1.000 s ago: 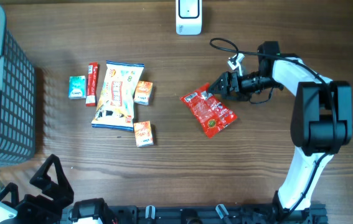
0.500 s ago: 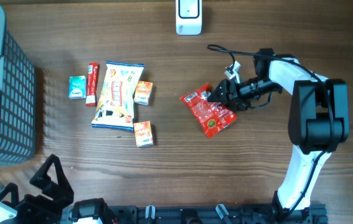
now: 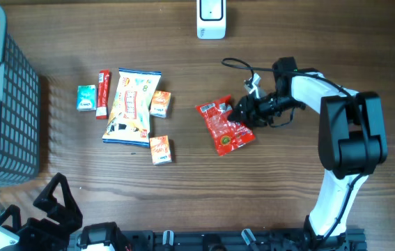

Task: Scan the item barcode
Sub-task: 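Lower the right gripper and grasp the red snack bag's right edge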

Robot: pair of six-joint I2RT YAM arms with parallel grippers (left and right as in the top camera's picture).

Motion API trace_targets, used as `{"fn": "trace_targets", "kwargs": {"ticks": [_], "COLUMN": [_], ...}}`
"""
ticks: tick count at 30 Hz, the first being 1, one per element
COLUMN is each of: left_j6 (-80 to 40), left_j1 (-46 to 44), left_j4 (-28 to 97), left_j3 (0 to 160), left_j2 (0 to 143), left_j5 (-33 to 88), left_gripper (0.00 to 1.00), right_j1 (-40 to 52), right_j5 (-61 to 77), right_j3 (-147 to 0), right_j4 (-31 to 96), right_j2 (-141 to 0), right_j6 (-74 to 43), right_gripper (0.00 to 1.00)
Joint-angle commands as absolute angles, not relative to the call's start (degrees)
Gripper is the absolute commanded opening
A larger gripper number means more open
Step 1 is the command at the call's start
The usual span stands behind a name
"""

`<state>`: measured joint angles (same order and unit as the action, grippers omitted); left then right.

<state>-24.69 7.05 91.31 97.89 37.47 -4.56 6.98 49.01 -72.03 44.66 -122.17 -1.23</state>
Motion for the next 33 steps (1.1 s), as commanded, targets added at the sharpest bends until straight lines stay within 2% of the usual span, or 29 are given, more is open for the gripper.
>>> {"fn": "trace_targets", "kwargs": {"ticks": [1, 3, 4, 16, 27, 33], "left_j6": [-24.7, -24.7, -24.7, -24.7, -24.7, -24.7], "left_j1": [7.2, 7.2, 7.3, 7.2, 7.3, 7.3], "left_j4": [91.2, 91.2, 91.2, 91.2, 91.2, 91.2], "left_j3": [98.1, 98.1, 98.1, 98.1, 98.1, 98.1], "left_j2": [37.5, 37.5, 37.5, 37.5, 37.5, 37.5], "left_j5": [-3.9, -3.9, -3.9, -3.9, -3.9, -3.9], "left_gripper": [1.00, 1.00, 1.00, 1.00, 1.00, 1.00], "right_j1": [8.7, 8.7, 8.7, 8.7, 8.7, 8.7], "right_j5": [33.8, 33.8, 33.8, 40.3, 42.5, 44.4], "right_j3": [-68.1, -68.1, -68.1, -69.3, -69.4, -69.4], "right_j4": [44.6, 44.5, 44.4, 45.0, 42.8, 42.5], "right_j2": [-128.4, -128.4, -128.4, -126.6, -111.5, -108.0], "right_j6": [-4.1, -4.7, -4.7, -4.5, -3.0, -1.1], "right_gripper": [0.22, 0.06, 0.04, 0.04, 0.04, 0.04]}}
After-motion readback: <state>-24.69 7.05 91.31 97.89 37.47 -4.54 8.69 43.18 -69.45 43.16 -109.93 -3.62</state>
